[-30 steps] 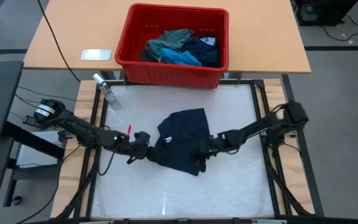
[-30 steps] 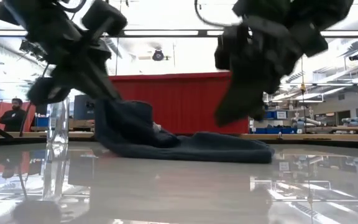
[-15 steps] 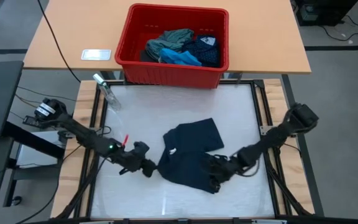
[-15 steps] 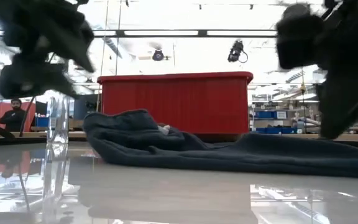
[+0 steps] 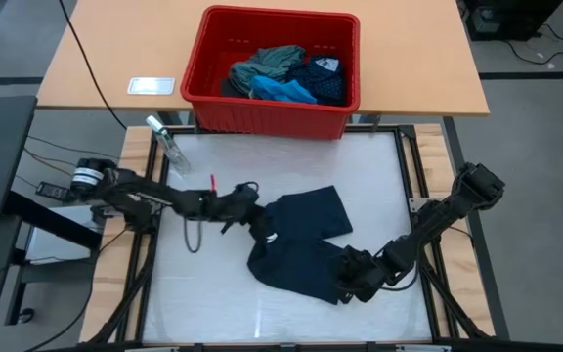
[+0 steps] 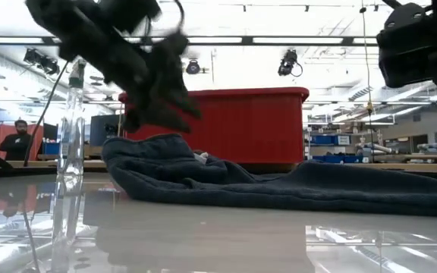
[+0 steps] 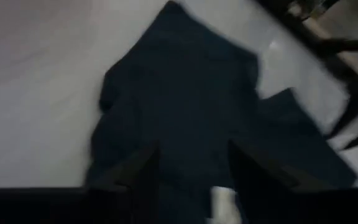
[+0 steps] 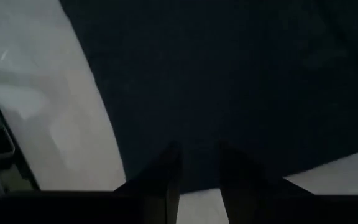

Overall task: Fold laundry
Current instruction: Fold the dark blue shorts

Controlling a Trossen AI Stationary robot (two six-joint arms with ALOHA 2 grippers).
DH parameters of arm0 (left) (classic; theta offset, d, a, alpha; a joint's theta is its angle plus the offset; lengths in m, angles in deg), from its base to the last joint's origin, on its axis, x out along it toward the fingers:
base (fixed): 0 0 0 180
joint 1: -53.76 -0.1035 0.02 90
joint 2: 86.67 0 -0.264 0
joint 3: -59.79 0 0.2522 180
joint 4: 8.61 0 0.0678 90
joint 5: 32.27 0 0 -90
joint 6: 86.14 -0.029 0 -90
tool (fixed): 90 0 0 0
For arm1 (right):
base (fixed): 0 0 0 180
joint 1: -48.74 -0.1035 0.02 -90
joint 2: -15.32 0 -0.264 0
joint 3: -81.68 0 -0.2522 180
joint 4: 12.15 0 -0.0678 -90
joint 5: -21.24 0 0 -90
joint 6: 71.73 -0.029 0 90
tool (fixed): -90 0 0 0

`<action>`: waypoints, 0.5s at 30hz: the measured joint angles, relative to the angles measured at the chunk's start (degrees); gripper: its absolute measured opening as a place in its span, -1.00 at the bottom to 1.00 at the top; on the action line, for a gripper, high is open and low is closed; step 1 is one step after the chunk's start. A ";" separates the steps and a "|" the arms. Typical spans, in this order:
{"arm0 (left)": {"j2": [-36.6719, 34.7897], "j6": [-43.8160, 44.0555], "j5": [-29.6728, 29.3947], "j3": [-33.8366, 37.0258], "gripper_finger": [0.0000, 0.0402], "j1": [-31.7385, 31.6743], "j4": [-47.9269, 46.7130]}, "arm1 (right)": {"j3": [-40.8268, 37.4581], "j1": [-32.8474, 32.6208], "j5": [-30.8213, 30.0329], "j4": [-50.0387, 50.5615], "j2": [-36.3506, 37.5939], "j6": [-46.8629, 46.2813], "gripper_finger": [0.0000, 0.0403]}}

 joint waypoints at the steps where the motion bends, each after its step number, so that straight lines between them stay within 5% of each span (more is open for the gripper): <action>1: 1.52 -0.03 1.46 0.06 -0.08 -0.73 -0.12 | 0.00 0.20 -1.14 0.05 0.00 -0.78 -0.49; 8: 9.73 0.01 7.56 -0.16 -0.10 -2.65 0.25 | 0.02 1.05 -1.83 3.17 0.00 -1.25 -0.55; 15: 6.46 -6.45 6.67 0.00 -0.10 -7.03 -4.99 | 0.02 -0.39 5.93 10.54 0.00 0.86 -0.56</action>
